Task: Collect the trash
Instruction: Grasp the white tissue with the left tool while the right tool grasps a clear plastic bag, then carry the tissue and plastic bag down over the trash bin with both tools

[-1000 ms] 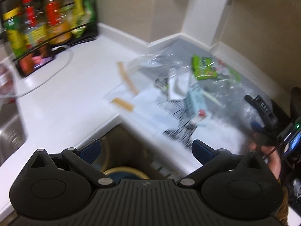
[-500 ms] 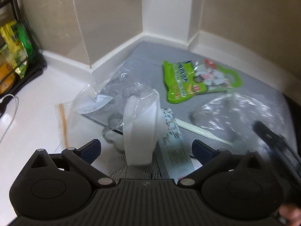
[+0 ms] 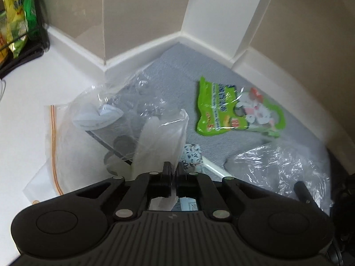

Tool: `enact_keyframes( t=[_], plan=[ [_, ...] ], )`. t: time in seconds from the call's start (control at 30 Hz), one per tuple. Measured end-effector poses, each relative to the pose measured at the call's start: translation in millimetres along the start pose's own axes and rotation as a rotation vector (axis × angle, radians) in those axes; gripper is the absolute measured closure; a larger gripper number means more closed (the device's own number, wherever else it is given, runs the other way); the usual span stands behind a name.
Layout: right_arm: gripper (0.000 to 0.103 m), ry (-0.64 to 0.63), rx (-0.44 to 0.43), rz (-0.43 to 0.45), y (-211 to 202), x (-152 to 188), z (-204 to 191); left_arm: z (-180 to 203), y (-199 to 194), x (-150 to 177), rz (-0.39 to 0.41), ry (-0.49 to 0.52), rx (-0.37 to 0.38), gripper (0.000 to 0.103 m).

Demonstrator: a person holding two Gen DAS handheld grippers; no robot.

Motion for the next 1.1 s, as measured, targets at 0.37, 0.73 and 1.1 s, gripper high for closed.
enact_keyframes(
  t=[0.37,0.73,1.1],
  plan=[
    [0.094,-0.08,0.006,0.356,-54.4,-41.5,-4.7,-3.2,-87.3,10.6,0.105,0.024,0.047,0.1],
    [0.096,-0.113,0.0,0.345,-50.5,-41.8,-4.9,-26.2,-174.6,21.5,0.21,-0.006,0.089,0.1],
    [0.096,-0.163,-0.147,0.329,-75.8,-43.2,-36.8,-137.3,-262.2,107.2,0.277,-0.108,-0.01,0.1]
  ],
)
Point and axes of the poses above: each gripper's, at about its wrist camera, not at the fingertips, and y roughly the way its jaws point, z to its right, x to its underside, the point moved 9 cm from there along y, roughly the way its jaws point, and after that the axes turned 1 degree about x, right-handed, at the moved point
